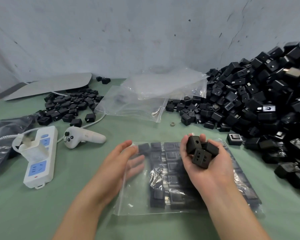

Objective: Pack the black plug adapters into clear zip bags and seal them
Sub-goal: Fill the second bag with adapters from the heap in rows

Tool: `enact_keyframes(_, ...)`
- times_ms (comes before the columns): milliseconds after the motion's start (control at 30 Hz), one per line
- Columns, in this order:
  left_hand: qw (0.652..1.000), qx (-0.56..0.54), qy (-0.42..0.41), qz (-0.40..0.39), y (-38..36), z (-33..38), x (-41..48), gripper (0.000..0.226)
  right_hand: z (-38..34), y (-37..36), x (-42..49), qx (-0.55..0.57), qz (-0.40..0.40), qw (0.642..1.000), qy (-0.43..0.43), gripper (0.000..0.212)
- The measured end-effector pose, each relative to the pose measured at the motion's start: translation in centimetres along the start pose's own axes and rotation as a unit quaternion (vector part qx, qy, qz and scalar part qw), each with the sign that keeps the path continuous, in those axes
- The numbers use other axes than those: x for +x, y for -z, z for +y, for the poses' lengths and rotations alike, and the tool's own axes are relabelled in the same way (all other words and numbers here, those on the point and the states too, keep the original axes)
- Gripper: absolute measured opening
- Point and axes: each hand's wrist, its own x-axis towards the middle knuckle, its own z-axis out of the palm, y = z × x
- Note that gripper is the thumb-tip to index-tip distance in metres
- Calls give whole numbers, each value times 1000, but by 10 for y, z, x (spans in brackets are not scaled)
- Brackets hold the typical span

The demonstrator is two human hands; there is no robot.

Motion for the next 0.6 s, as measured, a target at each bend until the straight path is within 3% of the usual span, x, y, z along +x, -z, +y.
enact_keyframes(333,998,-64,21,-8,2,5,10,31,-3,2,1,-12,-14,1000,-23,13)
enact_keyframes(600,999,1,-14,50,8,16,9,26,-3,1,-2,-1,-9,1000,-19,19)
